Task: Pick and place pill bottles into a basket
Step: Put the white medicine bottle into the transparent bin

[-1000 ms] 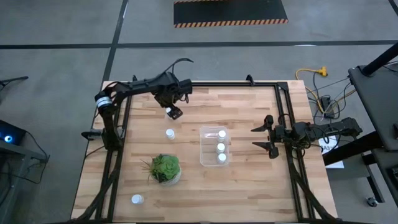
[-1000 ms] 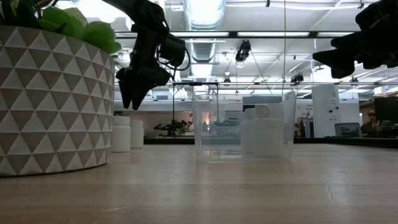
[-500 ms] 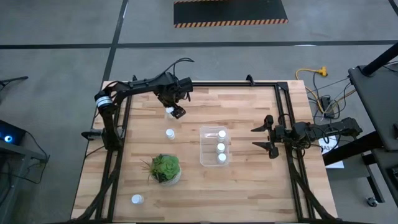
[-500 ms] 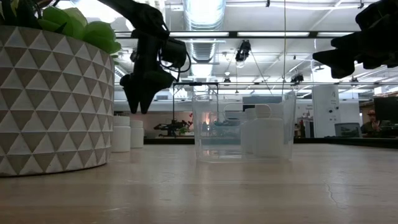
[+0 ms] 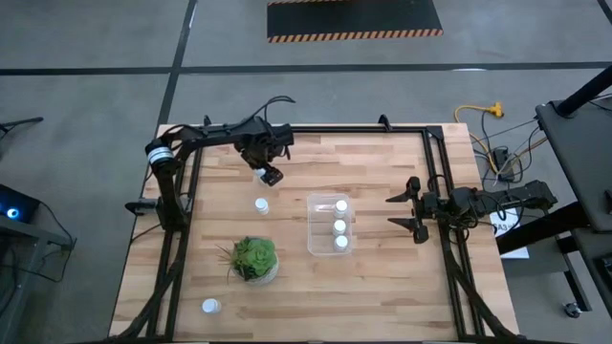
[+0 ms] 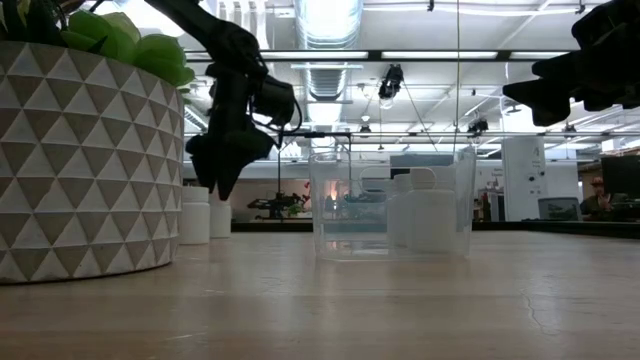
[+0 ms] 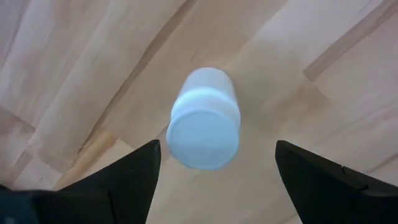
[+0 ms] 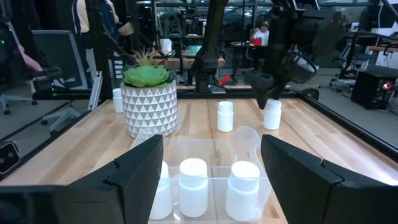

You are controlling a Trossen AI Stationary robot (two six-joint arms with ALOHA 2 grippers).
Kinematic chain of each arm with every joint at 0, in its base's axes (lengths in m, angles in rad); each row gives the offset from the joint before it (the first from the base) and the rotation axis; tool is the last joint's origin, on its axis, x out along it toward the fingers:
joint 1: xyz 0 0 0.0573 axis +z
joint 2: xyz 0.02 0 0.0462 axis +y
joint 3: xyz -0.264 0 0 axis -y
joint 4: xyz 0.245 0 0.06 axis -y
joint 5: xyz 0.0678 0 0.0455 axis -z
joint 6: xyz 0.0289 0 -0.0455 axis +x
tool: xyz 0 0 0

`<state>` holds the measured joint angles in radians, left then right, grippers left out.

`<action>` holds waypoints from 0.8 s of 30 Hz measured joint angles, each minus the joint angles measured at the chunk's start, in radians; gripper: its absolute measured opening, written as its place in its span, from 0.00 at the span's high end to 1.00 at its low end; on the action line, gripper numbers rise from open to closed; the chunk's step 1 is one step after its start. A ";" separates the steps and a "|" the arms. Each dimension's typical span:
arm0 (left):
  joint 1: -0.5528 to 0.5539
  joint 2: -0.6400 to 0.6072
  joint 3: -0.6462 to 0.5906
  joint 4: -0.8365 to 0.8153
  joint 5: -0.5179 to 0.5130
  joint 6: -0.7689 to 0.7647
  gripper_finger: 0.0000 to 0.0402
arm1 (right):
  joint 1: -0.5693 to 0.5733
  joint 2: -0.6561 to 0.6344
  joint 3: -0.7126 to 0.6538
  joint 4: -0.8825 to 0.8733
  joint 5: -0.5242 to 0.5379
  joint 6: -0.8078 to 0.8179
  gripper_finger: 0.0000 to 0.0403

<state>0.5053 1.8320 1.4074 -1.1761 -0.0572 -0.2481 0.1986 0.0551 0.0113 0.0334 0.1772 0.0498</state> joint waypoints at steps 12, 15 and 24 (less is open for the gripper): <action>0.001 0.000 -0.021 0.044 -0.004 -0.003 0.26 | 0.000 0.000 0.000 0.000 0.000 0.001 0.35; 0.001 0.000 -0.021 0.044 -0.014 -0.006 0.26 | 0.000 0.000 0.000 0.000 0.000 0.001 0.35; 0.002 0.000 -0.022 0.044 -0.027 -0.008 0.26 | 0.000 0.000 0.000 0.000 0.000 0.001 0.35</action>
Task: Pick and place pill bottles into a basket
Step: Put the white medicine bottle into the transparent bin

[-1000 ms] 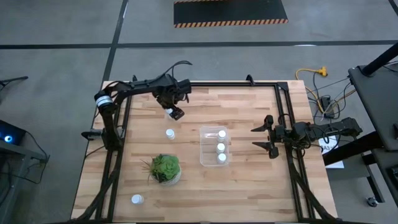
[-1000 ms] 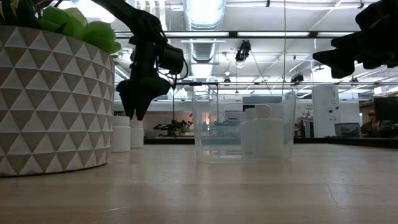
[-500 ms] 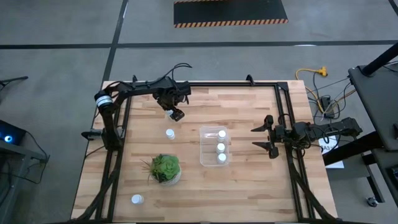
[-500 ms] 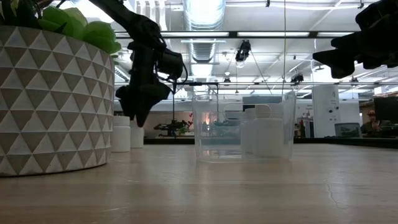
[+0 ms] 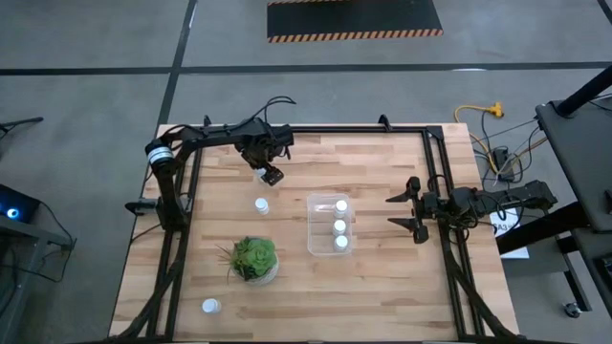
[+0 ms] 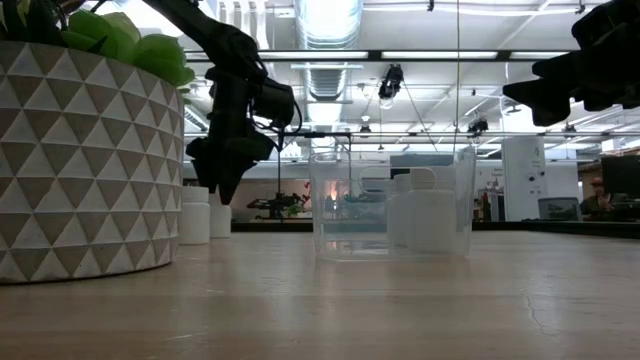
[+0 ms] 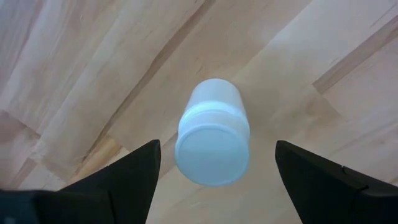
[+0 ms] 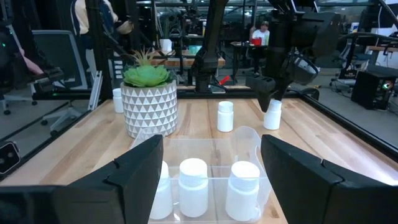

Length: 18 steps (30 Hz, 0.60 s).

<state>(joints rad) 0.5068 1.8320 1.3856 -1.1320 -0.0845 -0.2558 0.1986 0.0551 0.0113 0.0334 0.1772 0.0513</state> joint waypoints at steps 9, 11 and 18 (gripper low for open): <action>0.000 0.000 -0.003 0.001 -0.002 0.000 0.37 | 0.000 0.000 0.000 0.000 0.000 0.000 0.35; 0.000 0.000 -0.003 0.005 -0.002 0.000 0.41 | 0.000 0.000 0.000 0.000 0.000 -0.002 0.35; 0.000 0.000 -0.003 0.008 -0.029 0.001 0.57 | 0.000 0.000 0.000 0.000 0.000 -0.001 0.35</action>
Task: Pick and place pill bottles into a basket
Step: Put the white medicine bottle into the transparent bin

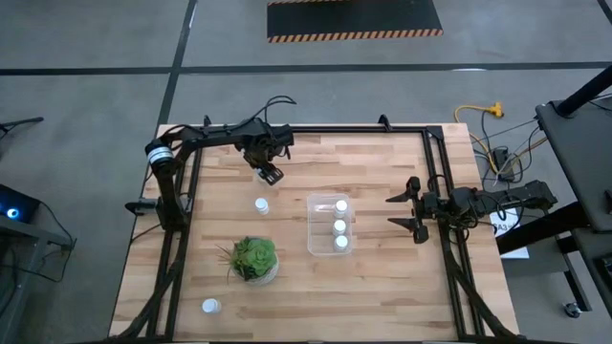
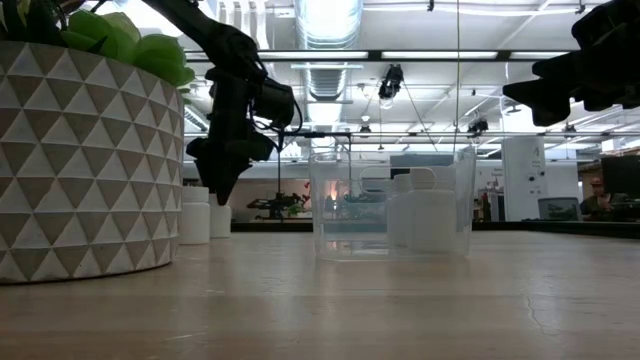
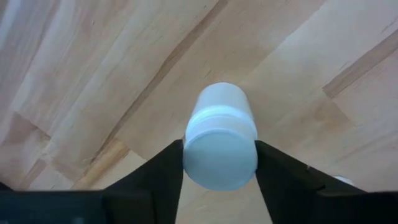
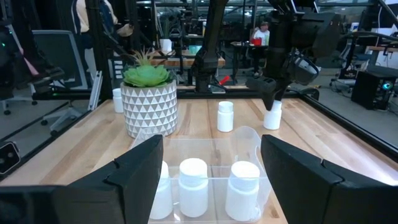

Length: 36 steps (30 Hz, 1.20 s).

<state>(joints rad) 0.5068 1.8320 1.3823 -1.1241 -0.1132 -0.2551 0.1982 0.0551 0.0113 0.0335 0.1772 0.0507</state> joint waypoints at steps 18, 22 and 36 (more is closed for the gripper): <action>-0.004 -0.034 0.000 -0.021 0.006 0.003 0.63 | 0.000 0.000 0.000 0.000 0.000 -0.001 0.35; -0.011 -0.060 0.001 -0.032 0.030 -0.002 0.63 | 0.000 0.000 0.000 0.000 0.000 -0.001 0.35; -0.106 -0.108 0.111 -0.076 0.144 -0.027 0.62 | 0.000 0.000 0.000 0.000 0.001 -0.001 0.35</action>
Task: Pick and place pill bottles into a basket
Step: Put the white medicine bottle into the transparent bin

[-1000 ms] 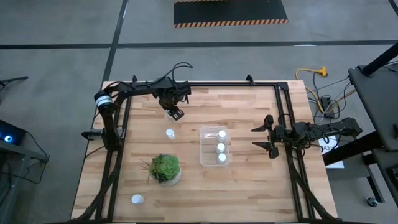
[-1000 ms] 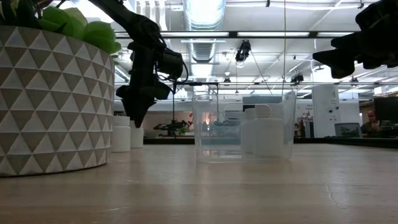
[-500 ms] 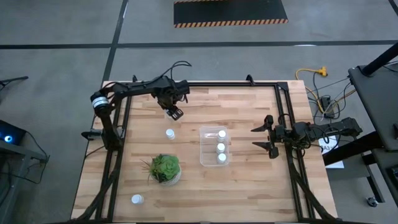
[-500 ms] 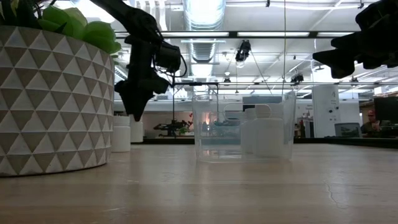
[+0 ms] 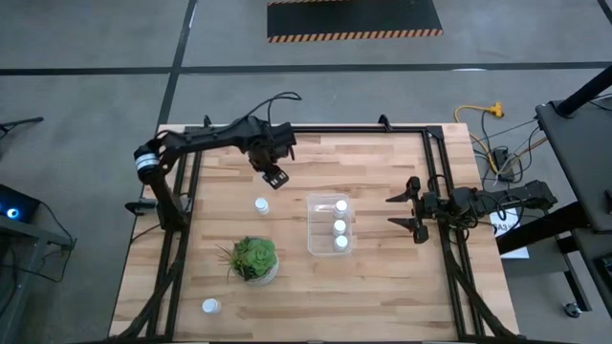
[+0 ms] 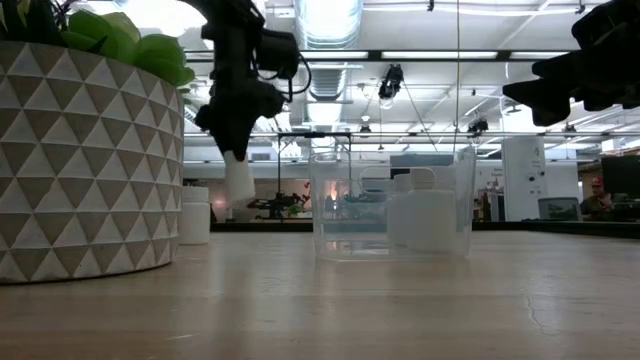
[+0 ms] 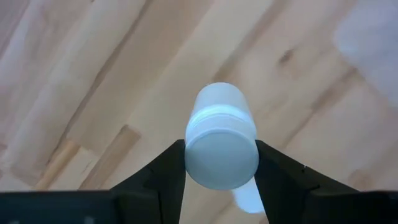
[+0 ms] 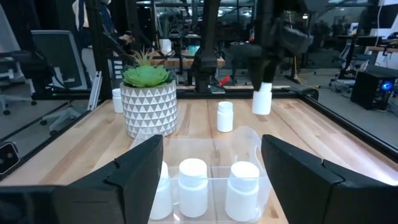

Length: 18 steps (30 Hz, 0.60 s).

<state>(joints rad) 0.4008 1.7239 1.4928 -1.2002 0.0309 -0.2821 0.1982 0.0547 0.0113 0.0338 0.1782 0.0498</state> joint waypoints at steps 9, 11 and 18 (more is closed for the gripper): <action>-0.080 -0.001 0.085 0.003 0.028 -0.003 0.62 | 0.000 0.000 0.000 0.000 -0.001 0.001 0.35; -0.095 -0.001 0.099 0.002 0.031 -0.003 0.62 | 0.000 0.000 0.000 0.000 0.000 0.001 0.35; -0.144 0.000 0.165 -0.021 0.041 -0.033 0.62 | 0.000 0.000 0.000 0.000 -0.001 0.001 0.35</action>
<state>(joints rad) 0.2563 1.7235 1.6581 -1.2207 0.0715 -0.3147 0.1982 0.0551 0.0113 0.0337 0.1776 0.0512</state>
